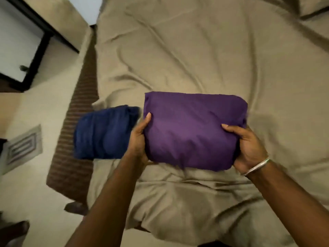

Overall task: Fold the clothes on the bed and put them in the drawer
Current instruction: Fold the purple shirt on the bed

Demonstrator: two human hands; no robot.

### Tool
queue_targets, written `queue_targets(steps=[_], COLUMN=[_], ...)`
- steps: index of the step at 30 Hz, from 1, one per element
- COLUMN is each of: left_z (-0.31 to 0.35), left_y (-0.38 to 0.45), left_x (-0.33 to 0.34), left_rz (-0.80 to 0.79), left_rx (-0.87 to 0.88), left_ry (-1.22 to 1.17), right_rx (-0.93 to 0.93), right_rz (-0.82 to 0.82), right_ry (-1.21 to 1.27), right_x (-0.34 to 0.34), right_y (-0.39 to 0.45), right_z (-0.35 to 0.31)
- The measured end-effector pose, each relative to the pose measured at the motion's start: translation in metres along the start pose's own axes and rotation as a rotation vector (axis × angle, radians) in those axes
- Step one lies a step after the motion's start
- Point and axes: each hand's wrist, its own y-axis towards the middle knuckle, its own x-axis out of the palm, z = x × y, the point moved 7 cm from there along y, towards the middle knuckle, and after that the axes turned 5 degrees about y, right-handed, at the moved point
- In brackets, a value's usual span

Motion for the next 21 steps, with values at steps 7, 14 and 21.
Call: queue_targets(steps=[7,14,21], left_z=[0.071,0.099,0.081], left_y=[0.041,0.090,0.124], left_x=[-0.196,-0.310,-0.335], left_rz=[0.232,0.259,0.669], left_rx=[0.055,0.196,0.181], left_ry=[0.037,0.060,0.842], right_rx=[0.117,0.090,0.104], right_rz=[-0.121,-0.210,-0.055], right_ry=[-0.086,-0.206,-0.415], right_x=[0.150,0.229,0.184], right_y=[0.046,0.090,0.123], right_z=[0.143,0.230,0.271])
